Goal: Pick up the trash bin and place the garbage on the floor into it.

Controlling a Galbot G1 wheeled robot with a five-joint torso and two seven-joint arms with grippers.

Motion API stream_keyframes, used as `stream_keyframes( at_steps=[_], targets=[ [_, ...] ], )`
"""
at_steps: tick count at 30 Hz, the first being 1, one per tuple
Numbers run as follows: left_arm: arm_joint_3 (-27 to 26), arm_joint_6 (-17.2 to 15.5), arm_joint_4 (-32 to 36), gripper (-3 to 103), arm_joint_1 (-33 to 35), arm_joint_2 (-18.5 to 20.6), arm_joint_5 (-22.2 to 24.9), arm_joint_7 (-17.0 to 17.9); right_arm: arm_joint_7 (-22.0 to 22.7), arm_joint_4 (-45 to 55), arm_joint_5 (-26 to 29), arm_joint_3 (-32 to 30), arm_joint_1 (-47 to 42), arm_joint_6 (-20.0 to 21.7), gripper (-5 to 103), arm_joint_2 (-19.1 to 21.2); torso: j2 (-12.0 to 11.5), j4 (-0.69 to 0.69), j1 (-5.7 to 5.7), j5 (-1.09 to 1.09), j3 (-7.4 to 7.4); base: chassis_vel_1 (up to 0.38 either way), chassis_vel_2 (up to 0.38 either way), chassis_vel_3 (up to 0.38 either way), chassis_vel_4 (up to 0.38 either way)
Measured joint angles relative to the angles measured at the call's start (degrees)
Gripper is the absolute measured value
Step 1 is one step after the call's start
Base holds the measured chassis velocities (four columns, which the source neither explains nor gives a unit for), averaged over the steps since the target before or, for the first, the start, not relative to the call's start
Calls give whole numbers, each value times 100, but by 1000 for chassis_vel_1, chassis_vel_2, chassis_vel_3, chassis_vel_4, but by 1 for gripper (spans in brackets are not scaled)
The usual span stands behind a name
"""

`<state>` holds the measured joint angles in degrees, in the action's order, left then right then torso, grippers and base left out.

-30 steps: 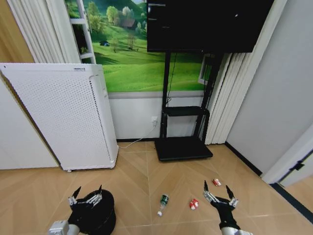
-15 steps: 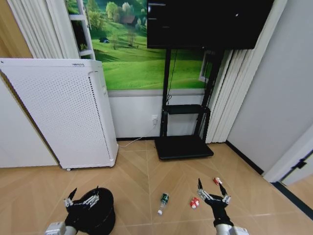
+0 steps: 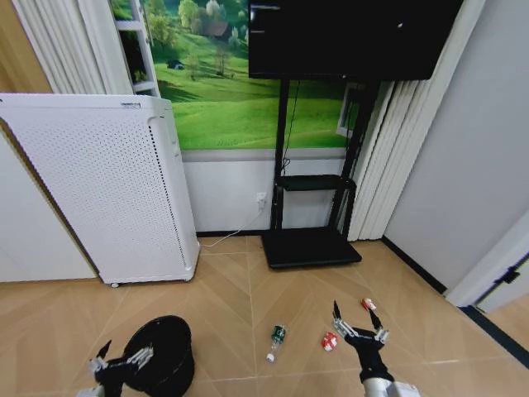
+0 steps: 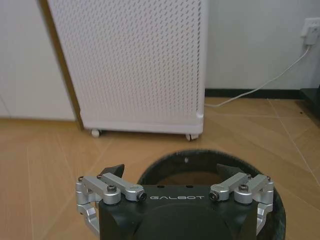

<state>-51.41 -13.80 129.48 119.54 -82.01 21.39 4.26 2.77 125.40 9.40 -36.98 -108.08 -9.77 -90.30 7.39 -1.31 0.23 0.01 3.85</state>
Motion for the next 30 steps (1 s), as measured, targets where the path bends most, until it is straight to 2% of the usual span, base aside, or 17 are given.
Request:
stream_keyframes(
  at_steps=[1, 3, 4, 6, 8, 9, 12, 13, 17, 18, 20, 24, 25, 26, 28, 29, 30],
  targets=[
    [-96, -69, -156, 100, 62, 26, 455, -5, 1, -44, 0, -2, 23, 2, 100, -2, 4, 1, 1, -1, 3, 0, 0, 0, 0],
    [-134, -108, -233, 100, 62, 27, 651, -5, 1, -58, 0, -3, 28, 2, 100, -6, 6, 1, 2, -2, 5, 0, 0, 0, 0],
    [-215, -241, -392, 100, 12, 20, 1169, 13, -8, -90, -10, -3, 32, 2, 100, -21, 11, 1, 4, -3, 9, 0, 0, 0, 0],
    [-233, -281, -429, 100, -12, 20, 1307, 27, -12, -96, -16, -3, 32, 2, 100, -29, 12, 0, 5, -2, 9, 0, 0, 0, 0],
    [-301, -468, -537, 100, -122, 21, 1790, 87, -26, -126, -62, 12, 24, -6, 100, -55, 16, 1, 6, -3, 12, 0, 0, 0, 0],
    [-301, -468, -537, 100, -122, 21, 1790, 87, -26, -126, -62, 12, 24, -6, 100, -55, 16, 1, 6, -3, 12, 0, 0, 0, 0],
    [-397, -898, -694, 100, -432, 109, 2690, 253, -93, -188, -276, 71, -15, -100, 100, -58, 25, -1, 9, -2, 19, 0, 0, 0, 0],
    [-397, -898, -694, 100, -432, 109, 2690, 253, -93, -188, -276, 71, -15, -100, 100, -58, 25, -1, 9, -2, 19, 0, 0, 0, 0],
    [-396, -1292, -803, 100, -634, 202, 3423, 590, -104, -214, -308, 84, -34, -116, 100, -43, 34, 0, 11, -1, 25, 0, 0, 0, 0],
    [-396, -1292, -803, 100, -634, 202, 3423, 590, -104, -214, -308, 84, -34, -116, 100, -43, 34, 0, 11, -1, 25, 0, 0, 0, 0],
    [-315, -1554, -971, 100, -834, 225, 3807, 911, -80, -243, -222, -44, -36, -127, 100, -52, 39, 0, 13, -2, 30, 0, 0, 0, 0],
    [-295, -1649, -1079, 103, -977, 247, 4020, 1026, -40, -245, -124, -96, -41, -124, 100, -60, 42, 0, 14, -1, 31, 0, 0, 0, 0],
    [-278, -1689, -1229, 95, -1125, 289, 4125, 1045, -34, -270, -132, -113, -63, -141, 100, -63, 44, 1, 14, -1, 32, 0, 0, 0, 0],
    [-278, -1689, -1229, 95, -1125, 289, 4125, 1045, -34, -270, -132, -113, -63, -141, 100, -63, 44, 1, 14, -1, 32, 0, 0, 0, 0],
    [-247, -1773, -1502, 85, -1416, 383, 4324, 1121, -51, -295, -305, -52, -142, -232, 100, -95, 46, -1, 15, -3, 35, 0, 0, 0, 0],
    [-247, -1773, -1502, 85, -1416, 383, 4324, 1121, -51, -295, -305, -52, -142, -232, 100, -95, 46, -1, 15, -3, 35, 0, 0, 0, 0],
    [-232, -1815, -1583, 79, -1521, 425, 4463, 1203, -54, -298, -364, -2, -164, -254, 100, -122, 48, 0, 15, -1, 35, 0, 0, 0, 0]
  ],
)
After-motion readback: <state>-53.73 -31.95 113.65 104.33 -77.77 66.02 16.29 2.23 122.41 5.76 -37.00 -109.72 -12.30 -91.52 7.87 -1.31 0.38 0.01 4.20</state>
